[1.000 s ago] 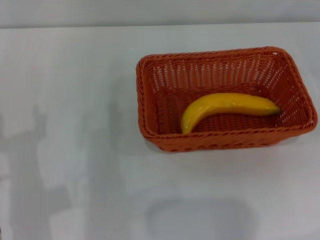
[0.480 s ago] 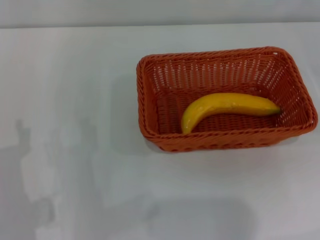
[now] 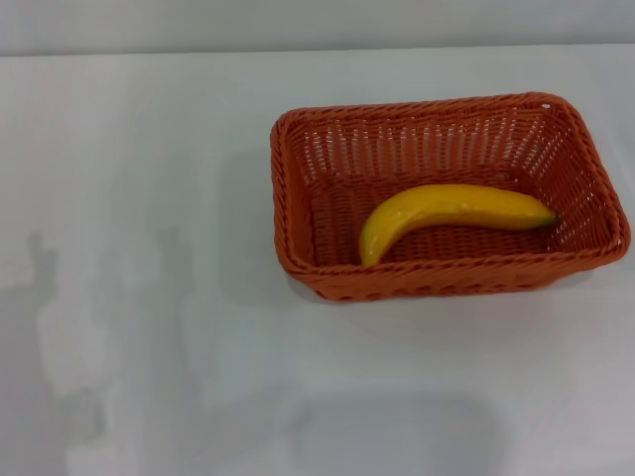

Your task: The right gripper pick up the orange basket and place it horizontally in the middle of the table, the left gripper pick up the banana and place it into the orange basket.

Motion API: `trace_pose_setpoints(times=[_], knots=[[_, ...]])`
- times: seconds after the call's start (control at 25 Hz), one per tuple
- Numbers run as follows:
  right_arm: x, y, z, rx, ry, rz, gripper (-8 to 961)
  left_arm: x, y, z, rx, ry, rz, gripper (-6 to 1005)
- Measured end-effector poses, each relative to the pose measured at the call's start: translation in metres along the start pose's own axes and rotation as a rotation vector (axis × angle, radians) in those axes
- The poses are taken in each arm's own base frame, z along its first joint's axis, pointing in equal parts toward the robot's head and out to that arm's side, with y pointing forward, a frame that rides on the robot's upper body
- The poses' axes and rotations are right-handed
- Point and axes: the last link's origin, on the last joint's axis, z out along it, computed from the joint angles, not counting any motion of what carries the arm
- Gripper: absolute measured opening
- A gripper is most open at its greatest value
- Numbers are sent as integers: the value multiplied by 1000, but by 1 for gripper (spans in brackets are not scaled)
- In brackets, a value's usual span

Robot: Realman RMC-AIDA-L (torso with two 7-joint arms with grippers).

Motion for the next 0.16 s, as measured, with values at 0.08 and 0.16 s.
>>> trace_pose_setpoints(times=[0.08, 0.16], knots=[[1, 0, 0, 0, 1, 2, 843, 0, 0, 0, 0, 0, 0, 892], [1, 1, 0, -2, 2, 3, 843, 0, 0, 0, 0, 0, 1, 892]])
